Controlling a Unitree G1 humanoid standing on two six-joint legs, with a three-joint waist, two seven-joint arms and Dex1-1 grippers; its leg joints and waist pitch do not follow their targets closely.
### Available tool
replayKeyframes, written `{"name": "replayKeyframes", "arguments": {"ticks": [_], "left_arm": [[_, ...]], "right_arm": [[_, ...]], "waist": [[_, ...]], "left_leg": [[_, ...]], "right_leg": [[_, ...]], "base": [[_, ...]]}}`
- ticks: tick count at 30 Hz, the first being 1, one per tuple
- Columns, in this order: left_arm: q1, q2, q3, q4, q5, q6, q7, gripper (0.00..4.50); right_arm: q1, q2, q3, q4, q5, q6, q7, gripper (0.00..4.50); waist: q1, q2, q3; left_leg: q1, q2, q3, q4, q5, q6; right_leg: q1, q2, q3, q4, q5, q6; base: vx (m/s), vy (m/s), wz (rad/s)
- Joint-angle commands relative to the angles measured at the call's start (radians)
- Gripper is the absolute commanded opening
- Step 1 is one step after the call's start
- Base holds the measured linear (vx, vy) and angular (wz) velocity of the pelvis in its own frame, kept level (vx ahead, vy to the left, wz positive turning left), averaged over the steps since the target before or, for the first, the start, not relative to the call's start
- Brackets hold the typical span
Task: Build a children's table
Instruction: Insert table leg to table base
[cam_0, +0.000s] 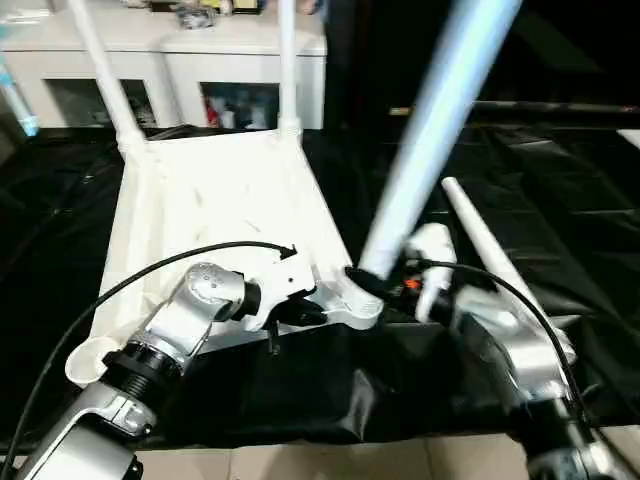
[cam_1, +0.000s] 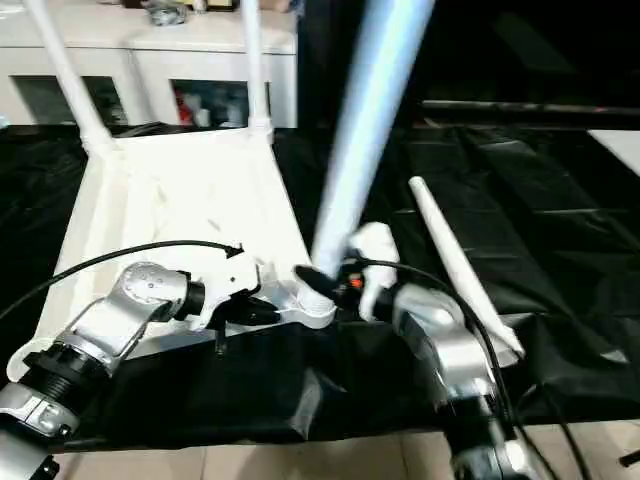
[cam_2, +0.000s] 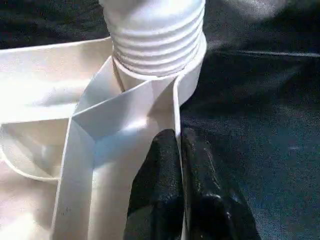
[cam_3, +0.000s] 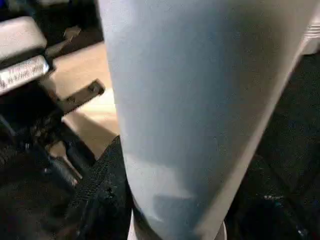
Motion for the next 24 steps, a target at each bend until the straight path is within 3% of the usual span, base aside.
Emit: {"name": "replayKeyframes", "arguments": {"ticks": [1,2,5,11,14,17,19,24], "left_arm": [[-0.017,0.0,-0.007,-0.032,0.013,-0.015,-0.001,0.0],[-0.015,-0.001,-0.006,-0.034,0.012,-0.015,0.001,0.0],[-0.009,-0.002,-0.006,-0.033,0.011,-0.027,0.0,0.0],[0.011,0.011,-0.015,-0.062,-0.02,-0.1,-0.083,0.0],[0.039,0.028,-0.021,-0.123,-0.073,-0.114,-0.174,0.0],[0.063,0.054,-0.042,-0.163,-0.088,-0.121,-0.236,0.0],[0.065,0.059,-0.046,-0.164,-0.087,-0.125,-0.244,0.0],[0.05,0.051,-0.033,-0.12,-0.054,-0.145,-0.195,0.0]], "right_arm": [[0.037,-0.007,0.071,0.12,-0.054,0.057,0.02,1.89],[0.034,-0.011,0.076,0.129,-0.056,0.053,0.028,1.89],[0.033,-0.018,0.08,0.145,-0.058,0.047,0.052,1.89],[0.037,-0.031,0.079,0.174,-0.042,0.007,0.119,1.89],[0.057,-0.052,0.083,0.148,-0.019,-0.003,0.193,1.89],[0.078,-0.072,0.087,0.131,-0.01,-0.017,0.249,1.89],[0.082,-0.077,0.089,0.129,-0.009,-0.022,0.258,1.89],[0.091,-0.086,0.096,0.149,-0.023,-0.06,0.281,1.89]], "waist": [[0.0,-0.007,-0.032],[-0.001,-0.004,-0.031],[-0.004,-0.007,-0.031],[-0.003,-0.01,-0.036],[0.0,-0.009,-0.039],[0.005,-0.007,-0.047],[0.005,-0.007,-0.047],[0.009,-0.005,-0.046]], "left_leg": [[0.0,0.018,-0.01,-0.077,-0.348,0.015],[0.004,0.019,-0.01,-0.078,-0.357,0.015],[0.007,0.02,-0.014,-0.08,-0.392,0.006],[0.006,0.024,-0.012,-0.084,-0.387,0.012],[0.003,0.027,-0.008,-0.086,-0.349,0.022],[0.002,0.031,-0.003,-0.086,-0.263,0.024],[0.002,0.031,0.0,-0.084,-0.231,0.027],[0.005,0.029,0.002,-0.082,-0.235,0.025]], "right_leg": [[0.033,-0.074,0.045,-0.111,-0.606,-0.032],[0.027,-0.074,0.045,-0.118,-0.618,-0.027],[0.027,-0.073,0.042,-0.119,-0.626,-0.02],[0.032,-0.072,0.047,-0.111,-0.54,-0.051],[0.037,-0.071,0.052,-0.101,-0.466,-0.078],[0.046,-0.064,0.055,-0.079,-0.273,-0.137],[0.05,-0.063,0.055,-0.071,-0.2,-0.165],[0.054,-0.065,0.055,-0.071,-0.2,-0.179]], "base": [[0.0,0.0,0.0],[0.0,0.0,0.0],[0.0,0.0,0.0],[0.0,0.0,0.0],[0.0,0.0,0.0],[0.0,0.0,0.0],[0.0,0.0,0.0],[0.0,0.0,0.0]]}}
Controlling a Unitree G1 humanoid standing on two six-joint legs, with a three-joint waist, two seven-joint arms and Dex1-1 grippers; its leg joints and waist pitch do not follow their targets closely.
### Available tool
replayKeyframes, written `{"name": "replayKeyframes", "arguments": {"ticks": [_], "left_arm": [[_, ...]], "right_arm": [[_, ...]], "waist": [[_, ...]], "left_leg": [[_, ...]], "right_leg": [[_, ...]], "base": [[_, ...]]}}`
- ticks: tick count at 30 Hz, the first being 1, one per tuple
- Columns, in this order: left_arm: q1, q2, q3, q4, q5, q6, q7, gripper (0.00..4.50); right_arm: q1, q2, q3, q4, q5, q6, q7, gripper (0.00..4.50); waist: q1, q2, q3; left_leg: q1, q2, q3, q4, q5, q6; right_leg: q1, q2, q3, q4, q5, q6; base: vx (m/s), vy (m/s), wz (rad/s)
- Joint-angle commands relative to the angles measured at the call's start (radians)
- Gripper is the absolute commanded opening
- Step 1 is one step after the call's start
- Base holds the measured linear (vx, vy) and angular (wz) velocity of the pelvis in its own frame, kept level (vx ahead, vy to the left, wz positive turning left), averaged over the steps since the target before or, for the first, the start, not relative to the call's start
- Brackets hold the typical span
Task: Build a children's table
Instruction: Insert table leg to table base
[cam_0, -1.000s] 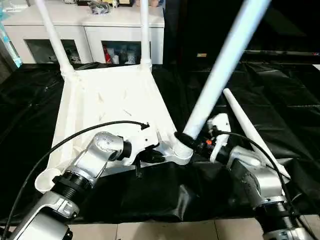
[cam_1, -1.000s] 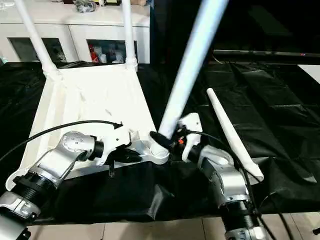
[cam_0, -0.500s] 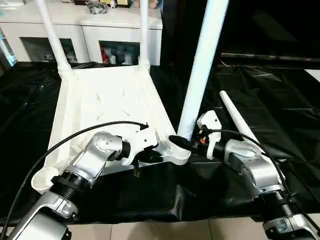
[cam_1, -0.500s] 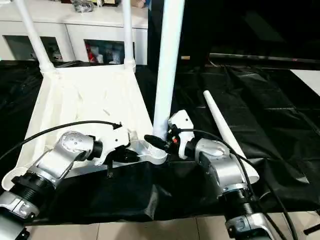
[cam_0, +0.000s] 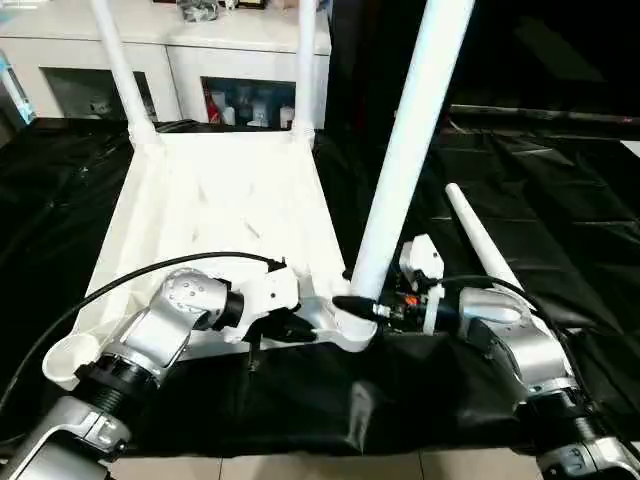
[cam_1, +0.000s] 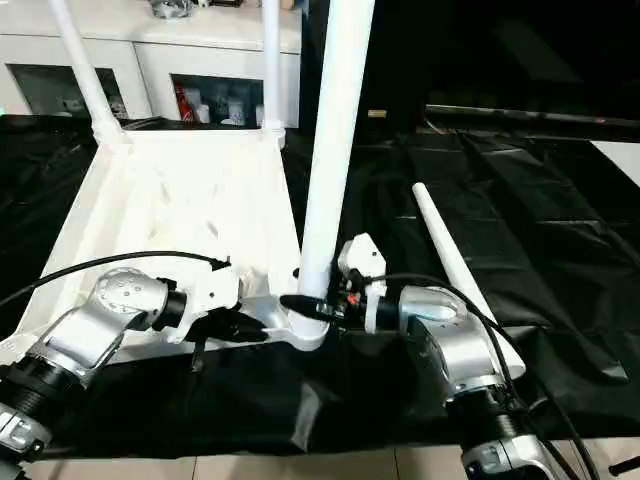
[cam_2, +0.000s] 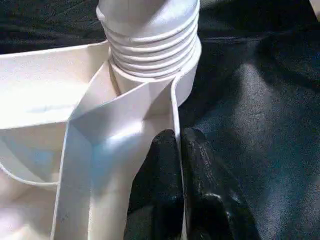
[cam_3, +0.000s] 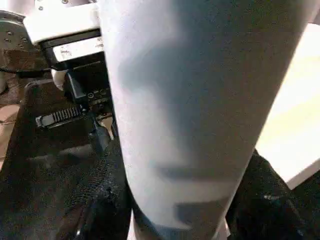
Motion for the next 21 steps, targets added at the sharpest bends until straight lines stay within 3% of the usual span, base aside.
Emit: {"name": "replayKeyframes", "arguments": {"ticks": [1,3,4,6,7,8,11,13,14,15,17,18,19,20,21], "left_arm": [[-0.02,-0.028,-0.025,-0.028,-0.014,-0.046,-0.033,0.0],[-0.029,-0.035,-0.018,-0.007,0.0,-0.043,0.001,0.0],[-0.035,-0.043,-0.011,0.007,0.005,-0.036,0.021,0.0],[-0.052,-0.061,0.006,0.046,0.02,-0.03,0.073,0.0],[-0.065,-0.075,0.019,0.077,0.031,-0.022,0.113,0.0],[-0.074,-0.082,0.026,0.095,0.033,-0.011,0.13,0.0],[-0.089,-0.095,0.04,0.12,0.031,0.01,0.157,0.0],[-0.114,-0.118,0.058,0.147,0.026,0.055,0.192,0.0],[-0.126,-0.126,0.06,0.158,0.03,0.076,0.206,0.0],[-0.131,-0.129,0.06,0.162,0.034,0.086,0.213,0.0],[-0.153,-0.143,0.062,0.179,0.056,0.129,0.258,0.0],[-0.166,-0.155,0.068,0.188,0.063,0.16,0.286,0.0],[-0.189,-0.176,0.08,0.205,0.077,0.214,0.35,0.0],[-0.189,-0.176,0.08,0.205,0.077,0.214,0.35,0.0],[-0.211,-0.2,0.094,0.217,0.095,0.275,0.426,0.0]], "right_arm": [[0.06,-0.019,0.058,0.151,-0.082,0.023,-0.021,1.89],[0.045,-0.002,0.04,0.209,-0.098,-0.006,-0.072,1.89],[0.035,0.006,0.03,0.241,-0.111,-0.022,-0.108,1.89],[0.014,0.022,0.012,0.298,-0.132,-0.044,-0.191,1.89],[-0.001,0.033,-0.001,0.335,-0.147,-0.056,-0.254,1.89],[-0.013,0.043,-0.011,0.357,-0.151,-0.055,-0.298,1.89],[-0.037,0.062,-0.031,0.391,-0.154,-0.051,-0.374,1.89],[-0.091,0.105,-0.059,0.454,-0.15,-0.044,-0.497,1.89],[-0.12,0.127,-0.069,0.495,-0.149,-0.049,-0.557,1.89],[-0.132,0.136,-0.073,0.511,-0.149,-0.048,-0.583,1.89],[-0.184,0.171,-0.092,0.58,-0.151,-0.052,-0.692,1.89],[-0.211,0.189,-0.105,0.611,-0.148,-0.051,-0.746,1.89],[-0.25,0.214,-0.117,0.655,-0.146,-0.054,-0.824,1.89],[-0.25,0.214,-0.117,0.655,-0.146,-0.054,-0.824,1.89],[-0.291,0.238,-0.124,0.699,-0.149,-0.059,-0.904,1.89]], "waist": [[-0.002,0.018,-0.038],[-0.003,0.018,-0.03],[-0.004,0.018,-0.025],[-0.008,0.019,-0.017],[-0.017,0.017,-0.012],[-0.024,0.015,-0.016],[-0.037,0.024,-0.015],[-0.064,0.037,-0.012],[-0.077,0.04,-0.012],[-0.08,0.046,-0.01],[-0.089,0.057,-0.005],[-0.086,0.063,0.001],[-0.065,0.071,0.005],[-0.058,0.061,0.009],[-0.061,0.024,0.014]], "left_leg": [[-0.001,0.03,-0.002,-0.064,-0.245,0.021],[0.005,0.029,-0.003,-0.068,-0.304,0.012],[0.011,0.028,-0.006,-0.071,-0.358,0.005],[0.02,0.025,-0.009,-0.072,-0.409,-0.001],[0.038,0.017,-0.016,-0.063,-0.473,-0.014],[0.038,0.013,-0.021,-0.061,-0.473,-0.014],[0.031,0.02,-0.032,-0.068,-0.517,-0.015],[0.029,0.028,-0.049,-0.078,-0.597,-0.016],[0.018,0.033,-0.059,-0.085,-0.628,-0.016],[0.016,0.036,-0.063,-0.089,-0.65,-0.016],[0.003,0.052,-0.073,-0.108,-0.724,-0.018],[-0.011,0.07,-0.075,-0.135,-0.791,-0.025],[-0.034,0.09,-0.064,-0.178,-0.857,-0.034],[-0.035,0.094,-0.054,-0.192,-0.867,-0.031],[0.026,0.037,-0.027,-0.129,-0.797,-0.031]], "right_leg": [[0.049,-0.067,0.055,-0.065,-0.225,-0.167],[0.043,-0.069,0.054,-0.076,-0.331,-0.148],[0.04,-0.071,0.051,-0.088,-0.435,-0.122],[0.033,-0.072,0.047,-0.103,-0.547,-0.09],[0.022,-0.075,0.032,-0.128,-0.705,-0.029],[0.028,-0.077,0.026,-0.134,-0.726,-0.005],[0.032,-0.074,0.011,-0.137,-0.711,0.006],[0.048,-0.074,-0.02,-0.144,-0.656,-0.004],[0.064,-0.076,-0.032,-0.141,-0.631,0.0],[0.068,-0.074,-0.037,-0.14,-0.622,0.002],[0.087,-0.074,-0.048,-0.117,-0.574,0.0],[0.101,-0.069,-0.036,-0.072,-0.516,-0.017],[0.117,-0.056,-0.002,0.027,-0.408,-0.048],[0.112,-0.051,0.019,0.058,-0.375,-0.055],[0.034,-0.049,0.024,-0.051,-0.614,-0.026]], "base": [[0.0,0.0,0.0],[0.0,0.0,0.0],[0.0,0.0,0.0],[0.0,0.0,0.0],[0.0,0.0,0.0],[-0.054,0.008,-0.02],[-0.061,0.021,-0.09],[-0.06,0.04,-0.12],[-0.061,0.04,-0.18],[-0.061,0.035,-0.19],[-0.064,0.031,-0.18],[-0.078,-0.007,-0.06],[-0.078,-0.007,-0.06],[-0.06,-0.055,0.1],[-0.051,-0.115,0.13]]}}
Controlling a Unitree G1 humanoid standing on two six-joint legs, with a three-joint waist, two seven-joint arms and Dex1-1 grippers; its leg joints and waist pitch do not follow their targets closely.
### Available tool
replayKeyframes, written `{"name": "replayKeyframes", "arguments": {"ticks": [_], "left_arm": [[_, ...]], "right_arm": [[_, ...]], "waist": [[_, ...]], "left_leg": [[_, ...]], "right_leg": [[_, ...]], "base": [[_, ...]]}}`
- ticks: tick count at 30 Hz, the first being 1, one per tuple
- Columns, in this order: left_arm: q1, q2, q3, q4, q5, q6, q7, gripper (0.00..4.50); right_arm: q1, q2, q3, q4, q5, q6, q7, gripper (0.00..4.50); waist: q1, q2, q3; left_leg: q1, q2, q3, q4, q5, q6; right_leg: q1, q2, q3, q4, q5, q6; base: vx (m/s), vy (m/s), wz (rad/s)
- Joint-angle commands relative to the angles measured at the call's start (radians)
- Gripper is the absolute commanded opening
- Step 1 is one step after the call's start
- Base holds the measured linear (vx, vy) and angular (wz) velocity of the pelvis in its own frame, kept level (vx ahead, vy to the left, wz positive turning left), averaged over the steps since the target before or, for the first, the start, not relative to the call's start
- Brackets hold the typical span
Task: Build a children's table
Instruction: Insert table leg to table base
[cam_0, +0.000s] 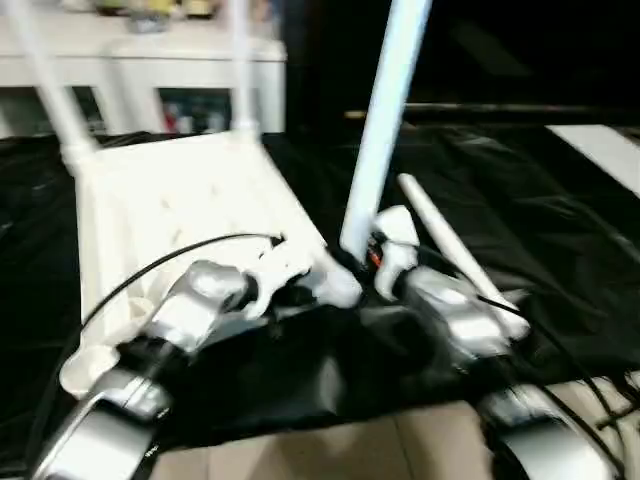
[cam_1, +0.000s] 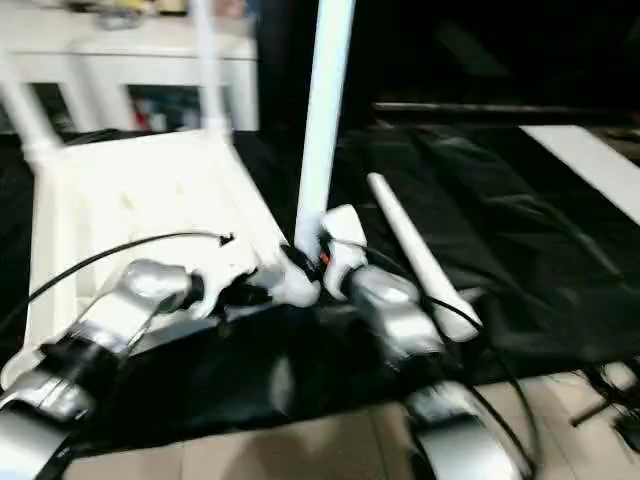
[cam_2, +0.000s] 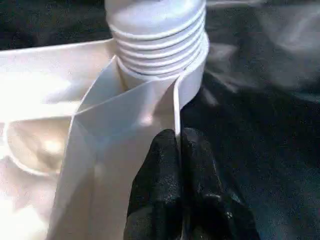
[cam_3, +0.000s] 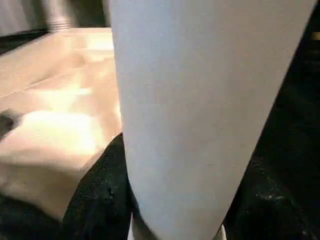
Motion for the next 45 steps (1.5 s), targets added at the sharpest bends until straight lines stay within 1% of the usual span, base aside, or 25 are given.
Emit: {"name": "replayKeyframes", "arguments": {"ticks": [1,2,3,4,6,7,9,11,14,15,16,17,18,19,20,21,22,23,24,25,26,27,29,31,45], "left_arm": [[-0.05,-0.028,0.037,-0.034,0.012,0.081,0.08,0.0],[-0.05,-0.028,0.037,-0.034,0.012,0.081,0.08,0.0],[-0.059,-0.042,0.042,-0.034,0.019,0.108,0.115,0.0],[-0.061,-0.048,0.045,-0.036,0.02,0.12,0.129,0.0],[-0.063,-0.053,0.044,-0.043,0.028,0.133,0.146,0.0],[-0.06,-0.057,0.046,-0.055,0.031,0.147,0.154,0.0],[-0.057,-0.056,0.045,-0.064,0.036,0.154,0.158,0.0],[-0.051,-0.055,0.048,-0.071,0.035,0.166,0.168,0.0],[-0.046,-0.05,0.051,-0.08,0.036,0.18,0.179,0.0],[-0.046,-0.05,0.051,-0.08,0.036,0.18,0.179,0.0],[-0.044,-0.047,0.054,-0.084,0.03,0.183,0.181,0.0],[-0.042,-0.044,0.055,-0.086,0.026,0.178,0.176,0.0],[-0.041,-0.044,0.055,-0.086,0.025,0.177,0.175,0.0],[-0.04,-0.043,0.057,-0.087,0.022,0.172,0.173,0.0],[-0.039,-0.041,0.058,-0.088,0.018,0.164,0.167,0.0],[-0.037,-0.039,0.059,-0.089,0.014,0.16,0.163,0.0],[-0.038,-0.038,0.06,-0.09,0.01,0.155,0.158,0.0],[-0.037,-0.037,0.06,-0.092,0.006,0.152,0.153,0.0],[-0.034,-0.034,0.058,-0.099,0.004,0.149,0.145,0.0],[-0.032,-0.033,0.057,-0.103,0.002,0.146,0.14,0.0],[-0.029,-0.032,0.056,-0.107,0.0,0.146,0.137,0.0],[-0.026,-0.03,0.054,-0.111,-0.001,0.144,0.132,0.0],[-0.024,-0.029,0.054,-0.115,-0.001,0.143,0.131,0.0],[-0.022,-0.027,0.054,-0.117,-0.001,0.142,0.129,0.0],[0.009,0.01,0.062,-0.131,-0.029,0.051,0.06,0.0]], "right_arm": [[-0.01,-0.009,-0.051,0.205,-0.067,0.057,-0.233,1.89],[-0.01,-0.009,-0.051,0.205,-0.067,0.057,-0.233,1.89],[-0.04,0.011,-0.056,0.238,-0.068,0.048,-0.283,1.89],[-0.053,0.02,-0.057,0.249,-0.07,0.045,-0.305,1.89],[-0.074,0.038,-0.058,0.269,-0.069,0.041,-0.33,1.89],[-0.092,0.053,-0.053,0.288,-0.075,0.038,-0.346,1.89],[-0.102,0.062,-0.056,0.301,-0.072,0.032,-0.353,1.89],[-0.115,0.068,-0.052,0.32,-0.079,0.025,-0.363,1.89],[-0.136,0.077,-0.064,0.352,-0.078,0.008,-0.374,1.89],[-0.136,0.077,-0.064,0.352,-0.078,0.008,-0.374,1.89],[-0.143,0.081,-0.071,0.363,-0.073,0.001,-0.366,1.89],[-0.148,0.083,-0.07,0.365,-0.075,-0.004,-0.352,1.89],[-0.148,0.084,-0.07,0.365,-0.075,-0.005,-0.35,1.89],[-0.151,0.084,-0.07,0.365,-0.075,-0.007,-0.342,1.89],[-0.155,0.087,-0.076,0.364,-0.068,-0.011,-0.321,1.89],[-0.158,0.089,-0.08,0.364,-0.062,-0.014,-0.299,1.89],[-0.163,0.09,-0.081,0.368,-0.064,-0.021,-0.279,1.89],[-0.166,0.091,-0.082,0.368,-0.063,-0.023,-0.27,1.89],[-0.168,0.092,-0.083,0.368,-0.062,-0.028,-0.256,2.24],[-0.17,0.092,-0.084,0.367,-0.061,-0.032,-0.248,2.24],[-0.173,0.092,-0.086,0.366,-0.059,-0.035,-0.238,2.62],[-0.177,0.092,-0.088,0.365,-0.059,-0.039,-0.224,2.64],[-0.181,0.092,-0.084,0.361,-0.062,-0.046,-0.209,2.78],[-0.184,0.092,-0.083,0.357,-0.062,-0.05,-0.195,2.96],[-0.16,0.039,-0.073,0.198,-0.048,-0.059,0.057,4.03]], "waist": [[0.011,-0.02,-0.006],[0.003,-0.019,-0.018],[0.026,0.013,-0.051],[0.024,0.031,-0.057],[0.023,0.045,-0.058],[0.021,0.032,-0.045],[0.013,0.026,-0.037],[0.004,0.035,-0.039],[0.011,0.053,-0.034],[0.027,0.054,-0.025],[0.025,0.021,-0.011],[0.021,-0.009,-0.007],[0.013,-0.012,-0.011],[0.0,-0.005,-0.038],[0.008,0.033,-0.039],[0.014,0.06,-0.054],[0.019,0.058,-0.039],[0.014,-0.005,-0.046],[0.027,0.004,-0.037],[0.04,-0.005,-0.049],[0.045,-0.007,-0.055],[0.048,-0.004,-0.06],[0.046,0.005,-0.071],[0.042,0.003,-0.067],[0.043,-0.002,-0.073]], "left_leg": [[0.135,-0.068,0.026,0.127,-0.454,-0.017],[0.095,-0.069,0.025,0.126,-0.351,0.018],[-0.041,-0.012,-0.015,0.021,-0.271,0.044],[-0.029,0.036,-0.042,-0.029,-0.308,0.031],[-0.016,0.048,-0.039,-0.052,-0.335,0.021],[-0.009,0.033,-0.028,-0.053,-0.371,0.018],[0.02,0.008,-0.016,-0.03,-0.421,0.014],[0.012,0.02,-0.021,-0.033,-0.431,0.023],[-0.014,0.105,-0.048,-0.094,-0.619,0.038],[-0.012,0.133,-0.041,-0.134,-0.717,0.028],[0.026,0.077,-0.014,-0.101,-0.726,0.013],[0.108,-0.044,0.032,0.054,-0.486,0.006],[0.103,-0.062,0.044,0.076,-0.407,0.031],[-0.001,-0.031,0.013,0.028,-0.354,0.062],[0.013,0.012,-0.008,0.007,-0.39,0.061],[-0.042,0.14,-0.067,-0.078,-0.475,0.074],[0.02,0.128,-0.048,-0.099,-0.534,0.079],[0.016,0.012,-0.01,-0.05,-0.423,0.033],[-0.005,-0.008,-0.002,-0.042,-0.376,0.011],[-0.008,-0.003,-0.007,-0.035,-0.262,0.015],[-0.017,-0.002,-0.009,-0.038,-0.206,0.019],[-0.023,0.009,-0.009,-0.047,-0.123,0.016],[-0.018,0.019,0.002,-0.041,-0.027,0.015],[-0.029,0.014,0.006,-0.041,-0.029,0.027],[-0.04,0.014,0.008,-0.032,-0.019,0.08]], "right_leg": [[-0.15,-0.08,-0.011,-0.293,-1.057,0.075],[-0.104,-0.103,0.003,-0.262,-1.094,0.084],[0.088,-0.152,0.013,-0.175,-0.871,0.109],[0.062,-0.112,0.004,-0.134,-0.576,0.076],[0.054,-0.097,0.005,-0.118,-0.286,-0.021],[0.041,-0.09,-0.002,-0.132,-0.348,-0.045],[0.02,-0.086,-0.035,-0.174,-0.559,0.014],[0.032,-0.087,-0.053,-0.184,-0.561,0.056],[0.067,-0.078,-0.019,-0.097,-0.397,0.035],[0.063,-0.069,0.021,-0.023,-0.277,-0.024],[0.01,-0.065,0.032,-0.094,-0.467,-0.011],[-0.099,-0.069,-0.036,-0.243,-0.871,0.11],[-0.096,-0.073,-0.039,-0.25,-0.954,0.145],[0.035,-0.092,-0.069,-0.214,-0.864,0.222],[0.044,-0.09,-0.095,-0.219,-0.771,0.219],[0.112,-0.099,-0.012,-0.023,-0.341,0.099],[0.014,-0.073,0.027,-0.01,-0.028,-0.034],[0.009,-0.083,0.045,-0.075,-0.196,-0.105],[0.02,-0.092,0.054,-0.095,-0.383,-0.094],[0.02,-0.108,0.068,-0.111,-0.56,-0.053],[0.028,-0.105,0.068,-0.104,-0.549,-0.048],[0.031,-0.093,0.064,-0.091,-0.439,-0.066],[0.019,-0.07,0.064,-0.053,-0.116,-0.182],[0.028,-0.061,0.067,-0.046,-0.028,-0.234],[0.041,-0.06,0.069,-0.044,-0.001,-0.263]], "base": [[-0.051,-0.115,0.13],[-0.068,-0.092,-0.24],[0.022,0.027,-0.45],[0.022,0.027,-0.45],[0.029,0.01,-0.09],[0.0,0.0,0.0],[0.0,0.0,0.0],[0.0,0.0,0.0],[0.0,0.0,0.0],[0.013,-0.06,0.16],[0.013,-0.06,0.16],[0.024,-0.097,0.26],[0.014,-0.078,-0.02],[0.014,-0.078,-0.02],[0.077,0.019,-0.34],[0.097,0.052,-0.19],[0.097,0.052,-0.19],[0.103,-0.01,0.1],[0.059,-0.042,0.15],[0.074,-0.06,0.15],[0.0,0.0,0.0],[0.0,0.0,0.0],[0.0,0.0,0.0],[0.0,0.0,0.0],[0.0,0.0,0.0]]}}
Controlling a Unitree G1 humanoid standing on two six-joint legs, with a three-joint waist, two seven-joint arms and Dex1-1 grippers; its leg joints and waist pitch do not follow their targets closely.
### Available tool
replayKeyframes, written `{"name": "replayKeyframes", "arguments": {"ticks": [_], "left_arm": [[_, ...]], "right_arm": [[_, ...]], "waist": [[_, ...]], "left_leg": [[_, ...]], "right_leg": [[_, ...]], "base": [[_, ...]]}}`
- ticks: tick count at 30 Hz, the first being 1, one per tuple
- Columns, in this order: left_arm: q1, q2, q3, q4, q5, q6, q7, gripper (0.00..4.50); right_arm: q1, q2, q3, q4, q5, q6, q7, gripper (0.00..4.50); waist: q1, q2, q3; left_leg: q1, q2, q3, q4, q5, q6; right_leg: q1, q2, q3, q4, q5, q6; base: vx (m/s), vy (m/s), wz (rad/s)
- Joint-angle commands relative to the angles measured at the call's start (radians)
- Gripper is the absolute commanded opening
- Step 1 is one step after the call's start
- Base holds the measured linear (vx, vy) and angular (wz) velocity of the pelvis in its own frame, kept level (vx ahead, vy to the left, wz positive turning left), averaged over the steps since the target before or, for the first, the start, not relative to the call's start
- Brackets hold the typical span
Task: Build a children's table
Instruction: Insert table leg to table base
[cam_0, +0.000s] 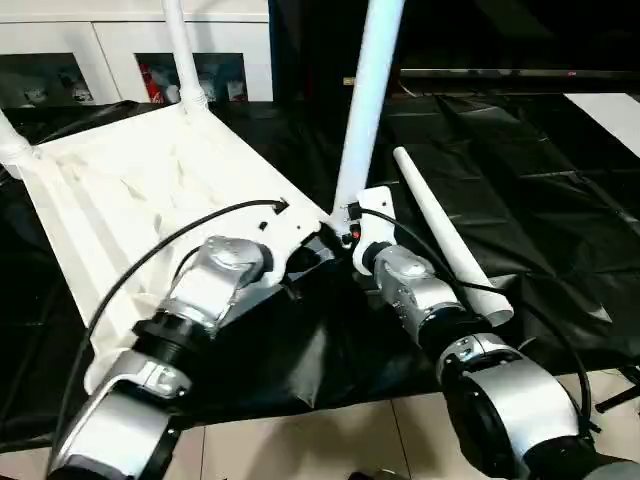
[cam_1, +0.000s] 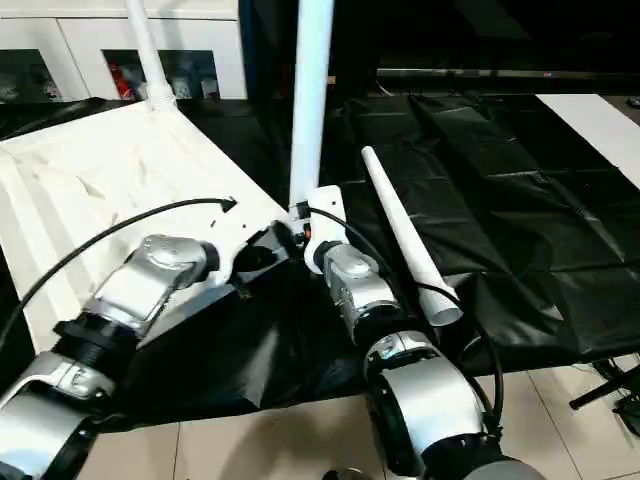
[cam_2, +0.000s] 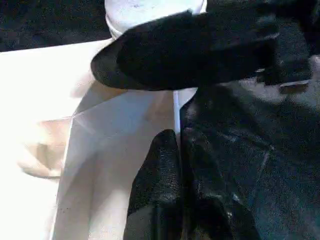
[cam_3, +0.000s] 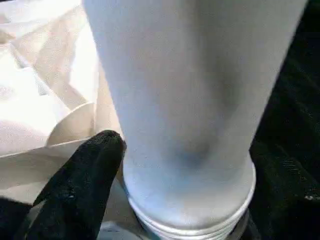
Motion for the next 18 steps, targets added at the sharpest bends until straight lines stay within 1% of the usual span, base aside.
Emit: {"name": "replayKeyframes", "arguments": {"ticks": [1,2,3,4,5,6,7,8,9,10,11,12,13,14,15,16,17,18], "left_arm": [[0.019,0.015,-0.001,-0.006,-0.006,-0.049,-0.028,0.0],[0.022,0.019,-0.002,-0.005,-0.005,-0.063,-0.032,0.0],[0.027,0.024,0.0,-0.001,-0.004,-0.078,-0.029,0.0],[0.036,0.028,0.0,0.0,-0.002,-0.118,-0.027,0.0],[0.042,0.027,0.009,0.002,-0.004,-0.124,-0.016,0.0],[0.046,0.026,0.014,0.004,-0.003,-0.14,-0.005,0.0],[0.051,0.024,0.021,0.008,-0.005,-0.147,0.006,0.0],[0.051,0.024,0.022,0.011,-0.002,-0.137,0.013,0.0],[0.05,0.023,0.024,0.014,0.0,-0.127,0.02,0.0],[0.051,0.026,0.021,0.023,0.012,-0.125,0.038,0.0],[0.053,0.027,0.025,0.027,0.018,-0.128,0.057,0.0],[0.053,0.027,0.025,0.027,0.018,-0.128,0.057,0.0],[0.055,0.028,0.028,0.032,0.021,-0.139,0.068,0.0],[0.059,0.026,0.035,0.032,0.015,-0.161,0.071,0.0],[0.06,0.023,0.05,0.023,0.003,-0.178,0.074,0.0],[0.06,0.023,0.052,0.022,0.001,-0.18,0.074,0.0],[0.059,0.02,0.057,0.015,-0.008,-0.175,0.068,0.0],[0.058,0.019,0.06,0.011,-0.014,-0.177,0.063,0.0]], "right_arm": [[0.037,-0.033,0.024,-0.12,0.013,0.041,0.079,4.03],[0.051,-0.043,0.028,-0.152,0.017,0.052,0.094,4.03],[0.086,-0.066,0.034,-0.226,0.025,0.085,0.123,4.03],[0.133,-0.094,0.042,-0.317,0.034,0.123,0.15,4.03],[0.17,-0.115,0.044,-0.386,0.041,0.149,0.168,4.03],[0.205,-0.136,0.049,-0.444,0.04,0.166,0.178,4.03],[0.247,-0.162,0.054,-0.507,0.033,0.176,0.184,4.03],[0.259,-0.168,0.054,-0.527,0.035,0.184,0.188,4.03],[0.271,-0.174,0.053,-0.546,0.036,0.191,0.193,4.03],[0.3,-0.184,0.047,-0.591,0.04,0.212,0.195,4.03],[0.324,-0.191,0.039,-0.628,0.045,0.234,0.191,4.03],[0.324,-0.191,0.039,-0.628,0.045,0.234,0.191,4.03],[0.357,-0.198,0.034,-0.693,0.056,0.28,0.187,4.03],[0.387,-0.203,0.029,-0.747,0.068,0.311,0.182,4.03],[0.433,-0.2,0.015,-0.81,0.089,0.35,0.162,4.03],[0.438,-0.2,0.014,-0.817,0.091,0.355,0.16,4.03],[0.451,-0.2,0.014,-0.822,0.081,0.343,0.147,4.03],[0.457,-0.199,0.014,-0.816,0.064,0.327,0.127,4.03]], "waist": [[0.007,0.009,-0.077],[0.007,0.006,-0.074],[0.008,0.003,-0.076],[0.009,-0.001,-0.074],[0.013,0.001,-0.076],[0.016,0.002,-0.076],[0.02,-0.002,-0.076],[0.023,-0.002,-0.076],[0.024,0.0,-0.074],[0.024,0.006,-0.073],[0.024,0.002,-0.072],[0.024,0.001,-0.071],[0.025,0.001,-0.07],[0.027,0.0,-0.07],[0.028,0.009,-0.069],[0.028,0.006,-0.071],[0.026,0.004,-0.073],[0.026,0.004,-0.073]], "left_leg": [[-0.028,0.012,0.014,-0.051,0.046,0.123],[-0.028,0.01,0.014,-0.051,0.048,0.13],[-0.026,0.012,0.015,-0.05,0.049,0.137],[-0.028,0.011,0.015,-0.05,0.054,0.143],[-0.025,0.012,0.014,-0.048,0.07,0.152],[-0.024,0.011,0.014,-0.047,0.083,0.159],[-0.023,0.011,0.016,-0.045,0.081,0.159],[-0.024,0.01,0.016,-0.046,0.078,0.156],[-0.028,0.01,0.016,-0.048,0.061,0.143],[-0.028,0.009,0.015,-0.049,0.049,0.134],[-0.029,0.01,0.015,-0.05,0.02,0.117],[-0.031,0.009,0.014,-0.052,0.009,0.108],[-0.033,0.005,0.015,-0.052,-0.01,0.09],[-0.032,0.003,0.016,-0.051,-0.011,0.087],[-0.032,0.004,0.013,-0.053,-0.011,0.082],[-0.032,0.005,0.013,-0.053,-0.01,0.08],[-0.033,0.006,0.012,-0.054,-0.004,0.074],[-0.034,0.006,0.012,-0.053,-0.003,0.072]], "right_leg": [[0.097,-0.063,0.073,-0.049,-0.031,-0.239],[0.097,-0.059,0.072,-0.054,-0.032,-0.236],[0.096,-0.061,0.074,-0.051,-0.03,-0.233],[0.1,-0.058,0.074,-0.053,-0.029,-0.226],[0.098,-0.059,0.076,-0.05,-0.013,-0.214],[0.098,-0.056,0.077,-0.051,-0.009,-0.208],[0.095,-0.055,0.078,-0.052,-0.016,-0.202],[0.096,-0.055,0.078,-0.053,-0.029,-0.198],[0.098,-0.055,0.077,-0.057,-0.065,-0.189],[0.097,-0.054,0.078,-0.059,-0.084,-0.182],[0.097,-0.056,0.078,-0.066,-0.131,-0.165],[0.1,-0.055,0.077,-0.069,-0.153,-0.156],[0.101,-0.051,0.078,-0.078,-0.201,-0.124],[0.1,-0.05,0.079,-0.08,-0.209,-0.113],[0.099,-0.049,0.079,-0.08,-0.215,-0.097],[0.099,-0.048,0.079,-0.082,-0.212,-0.091],[0.098,-0.048,0.077,-0.077,-0.2,-0.095],[0.097,-0.048,0.077,-0.078,-0.198,-0.096]], "base": [[0.0,0.0,0.0],[0.0,0.0,0.0],[0.0,0.0,0.0],[0.0,0.0,0.0],[0.0,0.0,0.0],[0.0,0.0,0.0],[0.0,0.0,0.0],[0.0,0.0,0.0],[0.0,0.0,0.0],[0.0,0.0,0.0],[0.0,0.0,0.0],[0.0,0.0,0.0],[0.0,0.0,0.0],[0.0,0.0,0.0],[0.0,0.0,0.0],[0.0,0.0,0.0],[0.0,0.0,0.0],[0.0,0.0,0.0]]}}
